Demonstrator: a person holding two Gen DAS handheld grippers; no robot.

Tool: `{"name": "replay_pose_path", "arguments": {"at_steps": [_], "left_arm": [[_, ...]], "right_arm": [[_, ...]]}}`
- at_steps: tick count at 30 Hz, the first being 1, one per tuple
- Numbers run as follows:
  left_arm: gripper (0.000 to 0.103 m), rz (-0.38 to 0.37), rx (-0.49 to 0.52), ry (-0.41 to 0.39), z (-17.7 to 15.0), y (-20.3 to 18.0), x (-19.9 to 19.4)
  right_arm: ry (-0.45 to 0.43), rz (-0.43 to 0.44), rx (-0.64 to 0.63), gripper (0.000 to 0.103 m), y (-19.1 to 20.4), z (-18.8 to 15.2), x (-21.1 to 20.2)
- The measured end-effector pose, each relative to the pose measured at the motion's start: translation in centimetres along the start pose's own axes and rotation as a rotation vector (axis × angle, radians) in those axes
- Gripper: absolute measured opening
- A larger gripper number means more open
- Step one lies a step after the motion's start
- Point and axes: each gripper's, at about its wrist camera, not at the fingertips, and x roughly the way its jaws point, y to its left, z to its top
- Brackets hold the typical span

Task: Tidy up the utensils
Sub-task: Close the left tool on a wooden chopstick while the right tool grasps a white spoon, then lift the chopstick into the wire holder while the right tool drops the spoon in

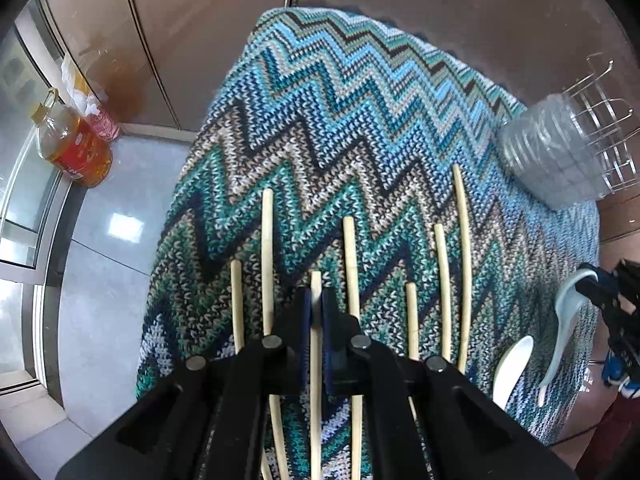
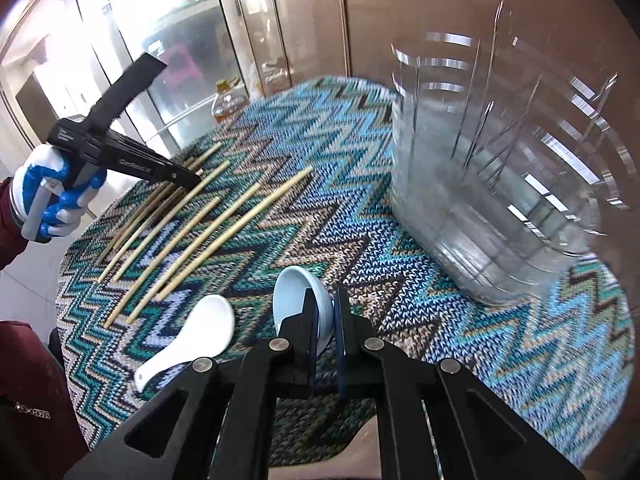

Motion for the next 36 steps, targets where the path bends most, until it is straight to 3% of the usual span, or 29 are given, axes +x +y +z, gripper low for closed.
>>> {"name": "replay_pose_path", "arguments": {"at_steps": [11, 20, 29, 36], "left_arm": [[0.005, -0.039, 0.019, -0.160, -2.5, -0.4, -6.2], [0.005, -0.105, 0.030, -0.415, -2.7, -2.7, -14.9], [0.005, -0.267, 0.090, -0.746, 2.5, -11.4, -24.1], [0.005, -0.344, 0.016, -0.945, 6.8, -16.9, -24.8]], "right_arm": [[-0.164, -0.130, 0.041, 0.007, 3.6, -1.9, -7.7], [-0.332, -0.245, 0.111, 0.007, 5.0, -2.5, -12.9], [-0.629, -0.451, 0.219, 0.007, 2.8, 1.1, -19.4], [-0.797, -0.658, 0.309, 0.007, -0.6, 3.4, -19.5]]}}
